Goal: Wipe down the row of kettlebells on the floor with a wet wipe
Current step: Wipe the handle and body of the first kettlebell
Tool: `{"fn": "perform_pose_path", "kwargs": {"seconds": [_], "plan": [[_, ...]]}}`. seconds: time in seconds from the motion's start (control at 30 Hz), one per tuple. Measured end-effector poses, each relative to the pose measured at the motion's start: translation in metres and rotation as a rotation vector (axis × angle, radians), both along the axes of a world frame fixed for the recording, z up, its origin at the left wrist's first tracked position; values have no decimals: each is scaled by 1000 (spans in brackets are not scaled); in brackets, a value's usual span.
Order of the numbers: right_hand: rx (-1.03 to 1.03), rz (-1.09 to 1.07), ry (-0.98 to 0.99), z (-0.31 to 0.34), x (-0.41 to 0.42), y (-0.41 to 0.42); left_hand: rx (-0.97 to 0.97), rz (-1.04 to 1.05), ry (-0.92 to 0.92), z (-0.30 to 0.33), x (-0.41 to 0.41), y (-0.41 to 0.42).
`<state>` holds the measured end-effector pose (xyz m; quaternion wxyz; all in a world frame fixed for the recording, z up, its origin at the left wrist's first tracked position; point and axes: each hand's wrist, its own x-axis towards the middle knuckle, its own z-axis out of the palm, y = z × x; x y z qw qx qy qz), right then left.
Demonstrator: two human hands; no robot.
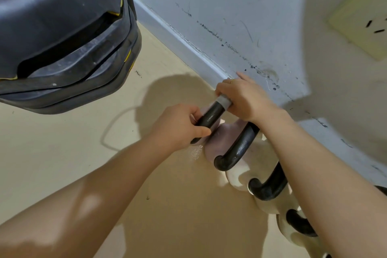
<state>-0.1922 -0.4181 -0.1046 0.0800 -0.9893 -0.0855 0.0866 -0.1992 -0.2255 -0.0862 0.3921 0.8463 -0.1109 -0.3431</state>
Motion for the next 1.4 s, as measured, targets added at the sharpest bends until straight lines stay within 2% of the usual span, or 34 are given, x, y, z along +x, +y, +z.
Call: {"fn": "perform_pose_path", "kwargs": {"seconds": [0.07,0.17,0.23,0.3,0.33,0.47,0.53,0.63,0.7,0.73,0.8,0.83,0.87,0.9,1.0,1.07,1.2,1.23,1.3,1.33,1.4], "plan": [[14,11,2,0,-3,8,9,6,-6,0,-1,-1],[-42,280,2,1,-10,17,-1,20,-7,-1,-3,-1],[0,157,87,5,-1,6,0,23,-4,-2,-5,-1],[149,-24,151,3,7,-7,10,25,-7,-1,-4,-1],[183,-47,145,1,6,-7,20,23,-5,-1,-3,-1],[187,115,161,3,-4,2,86,-56,36,4,5,-2],[192,110,178,5,0,-1,157,-133,26,7,10,-5],[210,-142,210,1,9,-6,241,-203,-1,9,16,-9],[200,-228,233,0,7,-4,247,-220,0,10,16,-9],[165,-184,195,2,4,-1,245,-221,-1,10,15,-9],[79,62,125,7,-2,11,241,-216,-7,9,13,-7],[-1,195,139,5,-3,16,238,-219,-13,9,13,-7],[-69,218,183,6,1,20,235,-221,-18,8,12,-6],[-90,195,186,6,5,17,233,-223,-25,8,12,-6],[103,-198,221,4,8,3,238,-228,-73,9,9,-5],[182,-374,247,3,3,4,230,-226,-97,8,8,-3],[59,-588,249,7,-8,23,214,-263,-99,7,10,0],[80,-624,241,7,-10,29,207,-268,-97,5,10,0],[356,-785,223,11,-15,41,182,-284,-92,3,12,2],[594,-914,222,10,-16,50,167,-295,-92,2,12,3],[1205,-1195,173,11,-14,66,134,-298,-85,1,13,4]]}}
